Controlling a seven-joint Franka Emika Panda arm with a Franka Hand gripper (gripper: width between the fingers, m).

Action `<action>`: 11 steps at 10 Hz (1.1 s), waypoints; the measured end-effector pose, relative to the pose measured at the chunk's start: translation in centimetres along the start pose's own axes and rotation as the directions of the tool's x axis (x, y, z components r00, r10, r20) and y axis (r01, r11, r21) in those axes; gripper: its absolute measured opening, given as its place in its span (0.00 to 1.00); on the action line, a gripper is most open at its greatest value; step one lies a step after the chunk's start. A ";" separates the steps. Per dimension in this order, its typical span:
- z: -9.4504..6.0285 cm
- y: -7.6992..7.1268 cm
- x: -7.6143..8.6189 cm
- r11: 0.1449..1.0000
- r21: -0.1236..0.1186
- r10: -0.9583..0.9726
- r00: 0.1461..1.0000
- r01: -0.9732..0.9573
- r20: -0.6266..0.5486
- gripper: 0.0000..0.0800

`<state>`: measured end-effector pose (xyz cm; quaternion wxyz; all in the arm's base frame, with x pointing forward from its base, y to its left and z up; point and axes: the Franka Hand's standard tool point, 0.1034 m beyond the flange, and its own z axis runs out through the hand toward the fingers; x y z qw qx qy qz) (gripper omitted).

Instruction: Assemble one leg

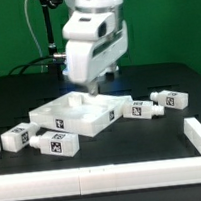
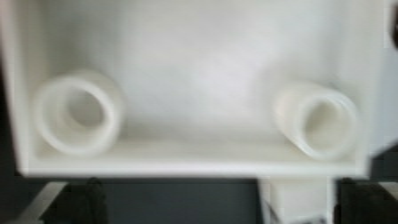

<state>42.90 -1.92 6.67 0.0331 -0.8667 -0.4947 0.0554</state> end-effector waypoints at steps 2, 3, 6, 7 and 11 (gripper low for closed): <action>0.0 -0.2 0.3 1.000 0.000 -0.004 1.000 0.004 0.000 0.81; 0.0 -0.2 0.2 1.000 0.001 -0.002 1.000 0.002 0.001 0.81; -0.1 1.5 -1.5 1.000 0.011 0.019 1.000 -0.019 -0.003 0.81; -0.2 3.3 -2.9 1.000 0.002 -0.007 1.000 0.007 -0.009 0.81; 3.0 5.5 -5.2 0.998 0.056 0.005 1.000 -0.005 0.000 0.81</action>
Offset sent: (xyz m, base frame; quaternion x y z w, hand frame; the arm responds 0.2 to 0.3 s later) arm 0.0000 0.0000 0.0000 0.0000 0.0000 0.0000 1.0000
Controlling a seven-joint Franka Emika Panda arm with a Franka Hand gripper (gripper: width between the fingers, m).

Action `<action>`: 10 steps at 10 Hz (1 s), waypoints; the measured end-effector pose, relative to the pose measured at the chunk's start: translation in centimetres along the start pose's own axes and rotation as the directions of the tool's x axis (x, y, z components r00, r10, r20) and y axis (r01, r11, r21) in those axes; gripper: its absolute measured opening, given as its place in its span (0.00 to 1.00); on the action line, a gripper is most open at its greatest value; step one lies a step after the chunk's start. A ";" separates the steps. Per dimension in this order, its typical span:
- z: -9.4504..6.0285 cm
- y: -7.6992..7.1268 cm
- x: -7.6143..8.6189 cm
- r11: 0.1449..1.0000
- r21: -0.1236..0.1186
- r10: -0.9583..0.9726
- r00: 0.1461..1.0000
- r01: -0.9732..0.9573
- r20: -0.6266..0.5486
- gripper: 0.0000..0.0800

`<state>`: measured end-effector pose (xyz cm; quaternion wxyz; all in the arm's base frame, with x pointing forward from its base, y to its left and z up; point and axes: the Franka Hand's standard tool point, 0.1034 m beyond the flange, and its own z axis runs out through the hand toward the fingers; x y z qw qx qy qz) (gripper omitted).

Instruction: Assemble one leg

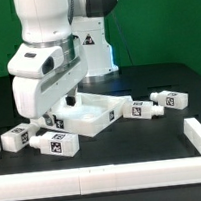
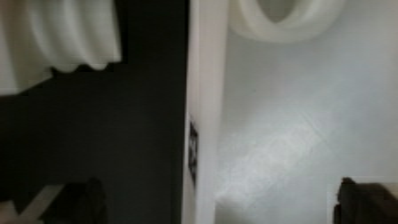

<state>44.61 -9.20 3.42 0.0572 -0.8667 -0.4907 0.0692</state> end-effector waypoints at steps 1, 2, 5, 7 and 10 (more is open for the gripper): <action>0.0 0.0 0.0 1.000 0.001 0.000 1.000 0.000 0.000 0.81; 0.1 0.2 0.0 1.000 -0.017 -0.015 1.000 0.015 -0.008 0.81; 1.4 1.2 -0.9 0.990 -0.134 -0.049 0.997 0.041 -0.055 0.81; 2.1 0.7 -0.7 0.989 -0.150 -0.027 0.997 0.017 -0.067 0.81; 2.4 0.4 0.1 0.990 -0.143 -0.004 0.998 -0.006 -0.069 0.81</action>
Offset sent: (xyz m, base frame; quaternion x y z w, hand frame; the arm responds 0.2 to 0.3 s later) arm 0.0080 -0.0061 -0.0167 -0.0833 0.0583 -0.0238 0.9945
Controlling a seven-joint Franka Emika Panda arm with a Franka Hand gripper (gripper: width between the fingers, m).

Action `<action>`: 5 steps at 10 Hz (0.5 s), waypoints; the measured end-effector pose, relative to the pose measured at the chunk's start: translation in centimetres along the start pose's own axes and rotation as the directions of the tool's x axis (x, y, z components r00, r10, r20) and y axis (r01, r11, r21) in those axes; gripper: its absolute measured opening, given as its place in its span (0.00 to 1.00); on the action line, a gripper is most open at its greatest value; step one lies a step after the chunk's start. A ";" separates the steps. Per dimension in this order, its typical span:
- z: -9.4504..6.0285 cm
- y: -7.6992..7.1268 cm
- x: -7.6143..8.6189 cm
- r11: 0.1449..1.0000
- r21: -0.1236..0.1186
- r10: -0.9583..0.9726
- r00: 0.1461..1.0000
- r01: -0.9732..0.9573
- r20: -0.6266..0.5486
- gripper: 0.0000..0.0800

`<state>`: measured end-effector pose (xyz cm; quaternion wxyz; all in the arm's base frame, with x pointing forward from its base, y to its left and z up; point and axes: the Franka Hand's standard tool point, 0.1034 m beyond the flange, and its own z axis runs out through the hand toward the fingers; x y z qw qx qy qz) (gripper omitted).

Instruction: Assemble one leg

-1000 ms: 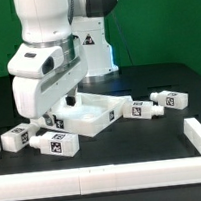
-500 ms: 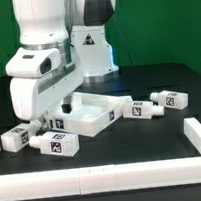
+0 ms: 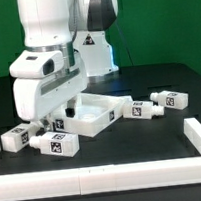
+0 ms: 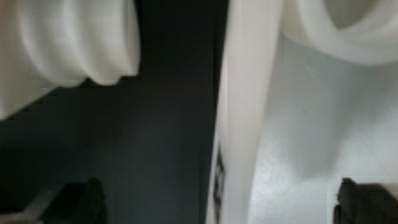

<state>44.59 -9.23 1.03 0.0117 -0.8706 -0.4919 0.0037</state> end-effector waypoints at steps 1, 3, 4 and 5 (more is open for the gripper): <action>0.2 -0.2 0.3 1.000 0.004 0.029 1.000 -0.029 0.001 0.81; 0.2 -0.3 0.3 0.999 0.005 0.034 0.999 -0.034 0.002 0.66; 0.2 -0.3 0.3 0.999 0.005 0.034 0.999 -0.034 0.002 0.49; 0.3 -0.3 0.3 0.999 0.005 0.034 0.999 -0.034 0.002 0.26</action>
Offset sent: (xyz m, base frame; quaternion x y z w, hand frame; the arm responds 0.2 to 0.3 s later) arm 0.0000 0.0000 0.0000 0.0000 0.0000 0.0000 1.0000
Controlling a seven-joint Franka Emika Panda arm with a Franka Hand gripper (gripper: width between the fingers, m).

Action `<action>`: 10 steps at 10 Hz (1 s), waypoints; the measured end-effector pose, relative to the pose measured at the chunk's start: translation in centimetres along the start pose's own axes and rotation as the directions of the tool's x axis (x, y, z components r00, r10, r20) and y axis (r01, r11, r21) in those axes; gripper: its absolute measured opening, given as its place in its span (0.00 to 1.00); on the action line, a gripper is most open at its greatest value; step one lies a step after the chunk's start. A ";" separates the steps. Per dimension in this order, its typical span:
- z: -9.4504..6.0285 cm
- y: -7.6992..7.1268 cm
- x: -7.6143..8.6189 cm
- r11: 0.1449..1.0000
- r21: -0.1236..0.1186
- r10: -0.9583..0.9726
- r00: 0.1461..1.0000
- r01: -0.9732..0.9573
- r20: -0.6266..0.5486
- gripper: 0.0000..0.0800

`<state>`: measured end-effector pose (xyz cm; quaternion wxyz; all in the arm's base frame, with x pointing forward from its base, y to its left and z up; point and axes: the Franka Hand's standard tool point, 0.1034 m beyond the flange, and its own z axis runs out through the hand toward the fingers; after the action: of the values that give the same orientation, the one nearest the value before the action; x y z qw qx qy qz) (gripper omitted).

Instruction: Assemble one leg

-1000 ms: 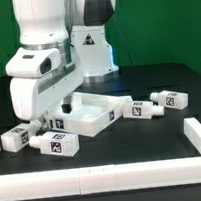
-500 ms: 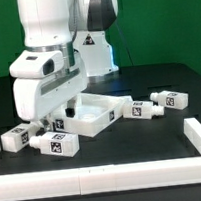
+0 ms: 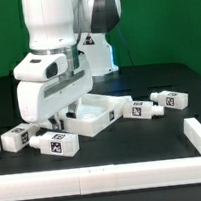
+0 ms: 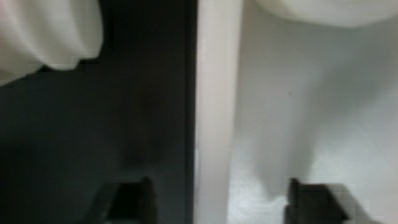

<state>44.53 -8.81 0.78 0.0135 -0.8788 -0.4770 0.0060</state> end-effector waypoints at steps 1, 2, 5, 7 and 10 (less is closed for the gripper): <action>0.0 0.0 0.0 1.000 0.000 0.000 1.000 0.000 0.000 0.26; 0.0 0.0 0.0 1.000 0.000 0.000 1.000 0.000 0.000 0.10; 0.0 0.1 -0.2 1.000 0.000 -0.004 1.000 0.004 0.000 0.07; -0.7 0.4 -1.5 1.000 0.006 0.021 1.000 -0.022 0.009 0.07; -6.1 0.4 0.5 0.978 0.017 0.209 0.977 -0.210 0.044 0.07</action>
Offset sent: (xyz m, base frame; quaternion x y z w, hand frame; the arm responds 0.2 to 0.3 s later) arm 0.0000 0.0000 0.0000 0.0000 0.0000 0.0000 1.0000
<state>45.28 -8.72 6.91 0.0121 -0.9237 -0.3818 0.0307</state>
